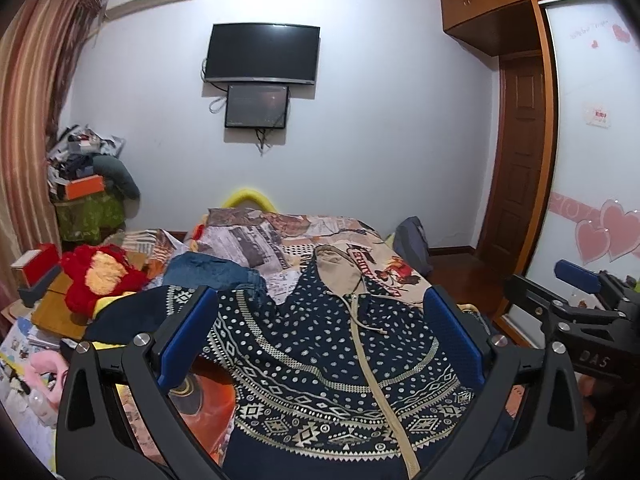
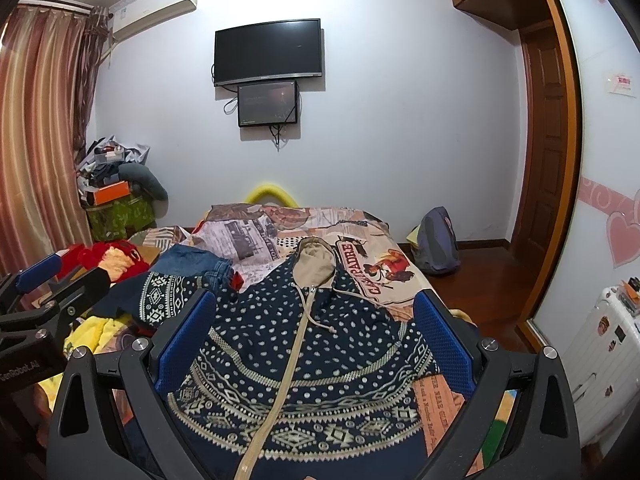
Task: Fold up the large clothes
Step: 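Grasp the tribal-print sleeve of the navy hoodie with the left gripper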
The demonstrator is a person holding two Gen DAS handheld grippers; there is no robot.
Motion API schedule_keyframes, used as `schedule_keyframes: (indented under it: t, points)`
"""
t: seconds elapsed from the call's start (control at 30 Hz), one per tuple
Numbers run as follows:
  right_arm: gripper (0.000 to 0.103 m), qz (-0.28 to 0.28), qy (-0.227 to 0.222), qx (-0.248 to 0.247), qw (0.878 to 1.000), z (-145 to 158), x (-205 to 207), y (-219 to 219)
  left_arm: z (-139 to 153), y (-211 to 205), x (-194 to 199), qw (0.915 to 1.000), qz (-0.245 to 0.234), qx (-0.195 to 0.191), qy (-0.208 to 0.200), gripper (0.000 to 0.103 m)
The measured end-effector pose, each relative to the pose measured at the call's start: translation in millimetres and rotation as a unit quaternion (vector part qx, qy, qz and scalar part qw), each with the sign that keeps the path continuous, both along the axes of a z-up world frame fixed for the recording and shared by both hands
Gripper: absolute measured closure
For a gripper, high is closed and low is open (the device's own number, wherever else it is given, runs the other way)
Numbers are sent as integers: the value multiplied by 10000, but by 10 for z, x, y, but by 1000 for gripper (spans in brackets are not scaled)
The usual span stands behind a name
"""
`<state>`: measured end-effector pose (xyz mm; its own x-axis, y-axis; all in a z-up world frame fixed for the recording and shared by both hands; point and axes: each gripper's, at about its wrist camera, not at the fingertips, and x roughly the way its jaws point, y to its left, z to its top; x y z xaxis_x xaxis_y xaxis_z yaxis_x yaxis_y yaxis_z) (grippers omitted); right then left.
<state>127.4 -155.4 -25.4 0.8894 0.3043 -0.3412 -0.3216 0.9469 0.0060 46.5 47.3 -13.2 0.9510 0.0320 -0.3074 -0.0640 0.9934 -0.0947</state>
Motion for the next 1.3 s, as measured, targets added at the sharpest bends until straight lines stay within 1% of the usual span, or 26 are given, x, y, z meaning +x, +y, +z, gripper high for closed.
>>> schedule_keyframes:
  t: [0.07, 0.2, 0.37, 0.43, 0.5, 0.57, 0.67, 0.77, 0.83, 0.9, 0.97, 1.03, 1.13, 1.2, 1.27, 1.3]
  points:
    - [5, -2, -19, -27, 10000, 12, 103, 39, 11, 93, 95, 9999, 109, 8, 4, 0]
    - [5, 11, -21, -152, 9999, -14, 343, 161, 19, 309, 319, 9988, 433, 233, 39, 0]
    - [5, -69, 62, -415, 9991, -93, 722, 337, -45, 731, 620, 9959, 846, 223, 233, 0]
    - [5, -84, 135, -468, 9988, -152, 873, 391, -129, 941, 762, 9927, 1104, 298, 389, 0]
    - [5, -131, 234, -524, 9983, -200, 1023, 420, -250, 1199, 905, 9897, 1275, 249, 608, 0]
    - [5, -110, 380, -593, 9975, -297, 1216, 480, -379, 1457, 1033, 9859, 1417, 60, 887, 0]
    - [5, -179, 519, -830, 9950, -433, 1449, 562, -621, 1830, 1209, 9770, 1587, -231, 1403, 0]
    - [5, -203, 642, -1169, 9909, -585, 1651, 684, -936, 2249, 1381, 9636, 1698, -732, 1932, 0]
    - [5, -189, 790, -1316, 9880, -710, 1800, 757, -1191, 2541, 1464, 9506, 1750, -1138, 2299, 0]
    - [5, -132, 932, -1394, 9858, -798, 1904, 805, -1413, 2771, 1472, 9387, 1764, -1534, 2536, 0]
    - [5, -35, 1136, -1429, 9832, -913, 2018, 860, -1601, 2946, 1491, 9274, 1801, -1851, 2705, 0]
    - [5, 67, 1321, -1439, 9807, -995, 2109, 915, -1777, 3114, 1479, 9176, 1786, -2198, 2788, 1]
    - [5, 164, 1544, -1456, 9771, -1115, 2200, 979, -2008, 3359, 1481, 9033, 1763, -2721, 2809, 7]
    - [5, 177, 1622, -1470, 9756, -1176, 2255, 1018, -2132, 3519, 1483, 8913, 1733, -3137, 2779, 11]
    - [5, 186, 1713, -1531, 9731, -1247, 2292, 1059, -2237, 3689, 1474, 8795, 1715, -3527, 2697, 11]
    - [5, 191, 1743, -1557, 9721, -1273, 2301, 1084, -2302, 3776, 1472, 8715, 1701, -3765, 2641, 12]
